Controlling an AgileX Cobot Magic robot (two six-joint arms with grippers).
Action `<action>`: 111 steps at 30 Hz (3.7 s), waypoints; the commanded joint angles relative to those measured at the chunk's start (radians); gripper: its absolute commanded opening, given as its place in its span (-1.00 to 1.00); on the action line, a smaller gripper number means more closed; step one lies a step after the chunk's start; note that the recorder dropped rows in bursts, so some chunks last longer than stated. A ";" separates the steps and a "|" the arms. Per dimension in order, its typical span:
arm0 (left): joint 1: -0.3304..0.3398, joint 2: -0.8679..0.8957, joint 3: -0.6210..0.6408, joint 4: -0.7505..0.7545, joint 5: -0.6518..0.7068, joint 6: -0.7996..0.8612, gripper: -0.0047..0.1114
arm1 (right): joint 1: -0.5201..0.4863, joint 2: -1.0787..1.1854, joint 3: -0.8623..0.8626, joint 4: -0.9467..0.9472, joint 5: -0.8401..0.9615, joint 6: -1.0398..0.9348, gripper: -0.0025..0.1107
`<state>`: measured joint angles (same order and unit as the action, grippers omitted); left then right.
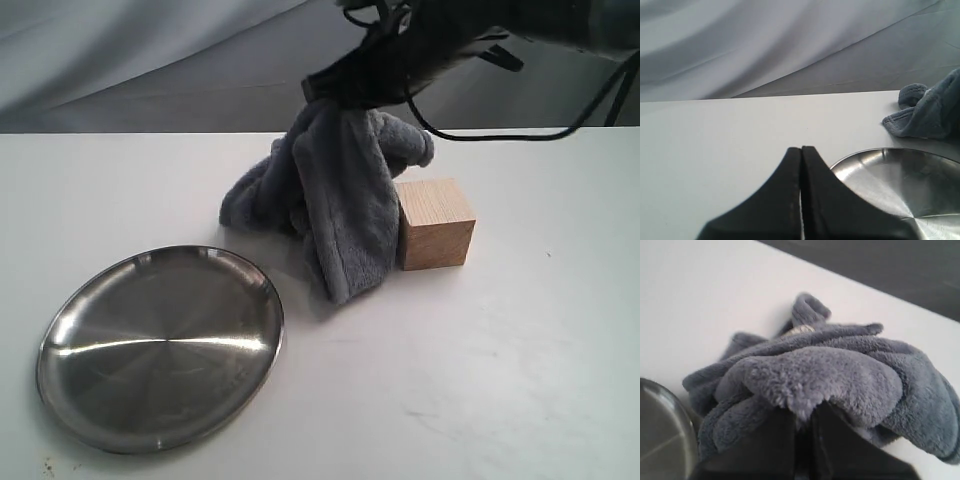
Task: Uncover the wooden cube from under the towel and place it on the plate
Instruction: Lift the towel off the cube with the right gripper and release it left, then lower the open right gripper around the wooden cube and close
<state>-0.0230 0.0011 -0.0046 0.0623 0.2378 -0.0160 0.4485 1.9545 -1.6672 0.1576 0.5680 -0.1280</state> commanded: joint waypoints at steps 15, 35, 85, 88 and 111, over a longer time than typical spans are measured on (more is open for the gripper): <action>-0.004 -0.001 0.005 0.001 -0.010 -0.005 -0.92 | 0.019 0.322 -0.416 0.079 -0.013 -0.022 -0.49; -0.004 -0.001 0.005 0.001 -0.010 -0.005 -0.92 | 0.003 0.188 -0.416 -0.067 0.289 0.088 -0.05; -0.004 -0.001 0.005 0.001 -0.010 -0.005 -0.92 | -0.113 0.167 -0.064 -0.231 0.383 0.237 0.62; -0.004 -0.001 0.005 0.001 -0.010 -0.005 -0.92 | -0.115 0.194 -0.080 -0.231 0.386 0.237 0.62; -0.004 -0.001 0.005 0.001 -0.010 -0.005 -0.92 | -0.141 0.209 -0.080 -0.137 0.409 0.186 -0.85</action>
<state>-0.0230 0.0011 -0.0046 0.0623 0.2378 -0.0160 0.3100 2.1928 -1.7426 0.0169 0.9590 0.0635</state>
